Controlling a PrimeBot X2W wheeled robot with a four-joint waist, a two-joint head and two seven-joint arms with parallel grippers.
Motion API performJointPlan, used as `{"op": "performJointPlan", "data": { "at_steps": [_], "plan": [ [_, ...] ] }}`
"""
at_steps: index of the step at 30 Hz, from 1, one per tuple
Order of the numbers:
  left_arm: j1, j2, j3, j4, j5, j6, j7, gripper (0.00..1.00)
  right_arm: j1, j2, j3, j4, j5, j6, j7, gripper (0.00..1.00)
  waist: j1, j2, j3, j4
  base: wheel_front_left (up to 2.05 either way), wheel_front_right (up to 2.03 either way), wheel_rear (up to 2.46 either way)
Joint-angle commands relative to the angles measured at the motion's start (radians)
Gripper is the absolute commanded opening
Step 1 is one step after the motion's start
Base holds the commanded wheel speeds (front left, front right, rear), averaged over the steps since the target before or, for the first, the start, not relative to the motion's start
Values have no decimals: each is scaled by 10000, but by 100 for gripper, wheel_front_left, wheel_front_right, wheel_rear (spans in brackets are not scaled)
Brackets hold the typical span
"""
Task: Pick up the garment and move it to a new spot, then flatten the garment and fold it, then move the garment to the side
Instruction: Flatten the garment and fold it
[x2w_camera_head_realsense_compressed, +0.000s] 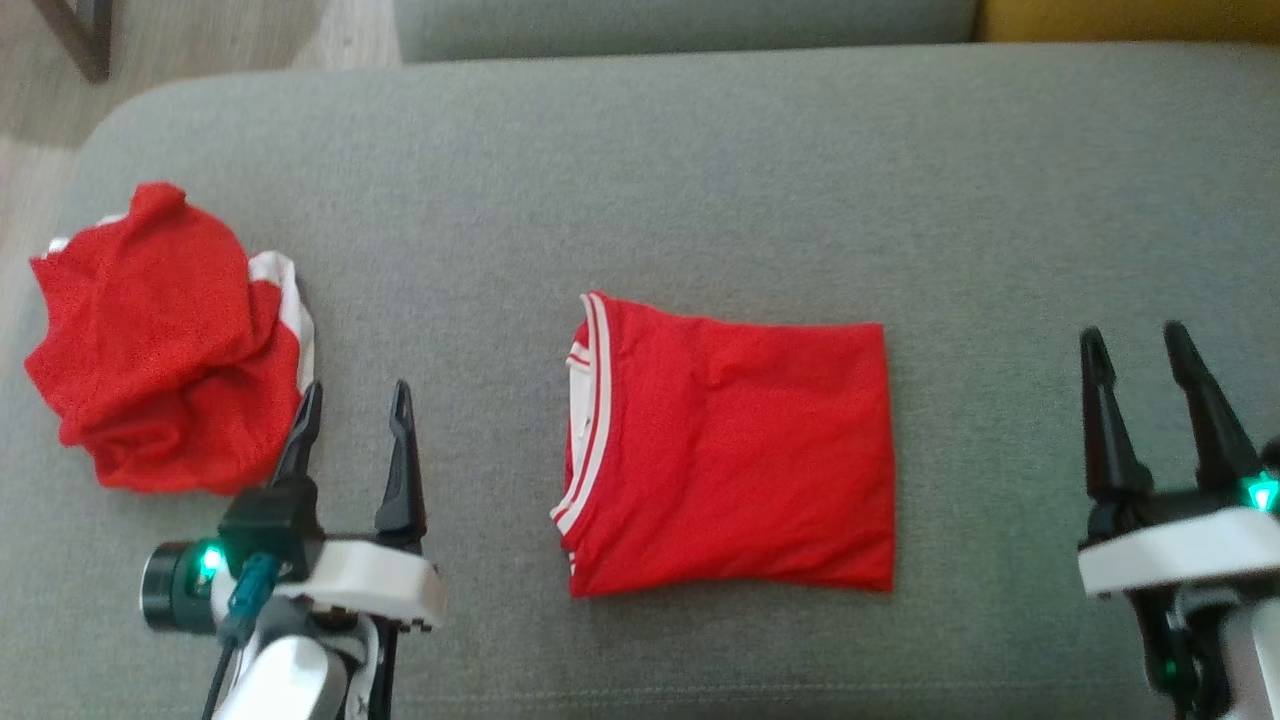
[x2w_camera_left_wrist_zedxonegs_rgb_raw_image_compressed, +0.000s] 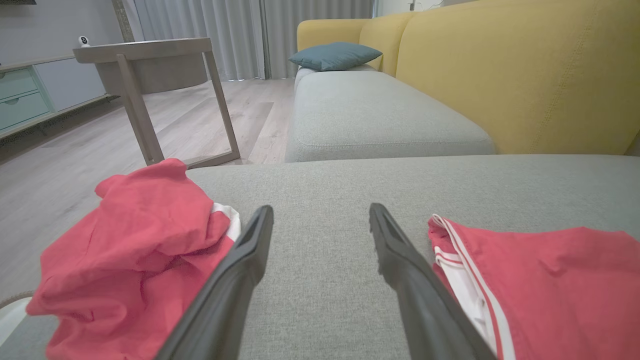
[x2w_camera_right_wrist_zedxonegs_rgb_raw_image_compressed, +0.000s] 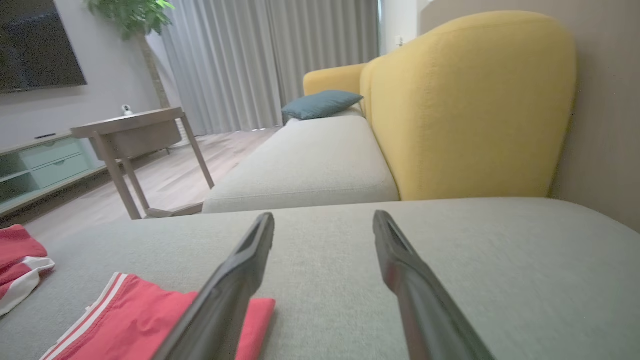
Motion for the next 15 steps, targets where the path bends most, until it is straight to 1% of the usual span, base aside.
{"op": "performJointPlan", "data": {
  "at_steps": [1, 7, 15],
  "plan": [
    [-182, 268, 426, -295, 61, -14, -121, 100, 92, 12, 22, -551, -150, 65, 153, 100, 0, -1, -235, -137, 0, 0, 0],
    [237, 479, 425, -286, -34, -26, -42, 100, 1004, 442, -118, -1401, -544, 65, 874, 100, 0, -1, -798, -324, 0, 0, 0],
    [841, 699, 390, -401, -185, 18, 173, 100, 1796, 787, -126, -1924, -721, 65, 1481, 100, 0, -1, -1384, -457, 0, 0, 0]
  ]
}}
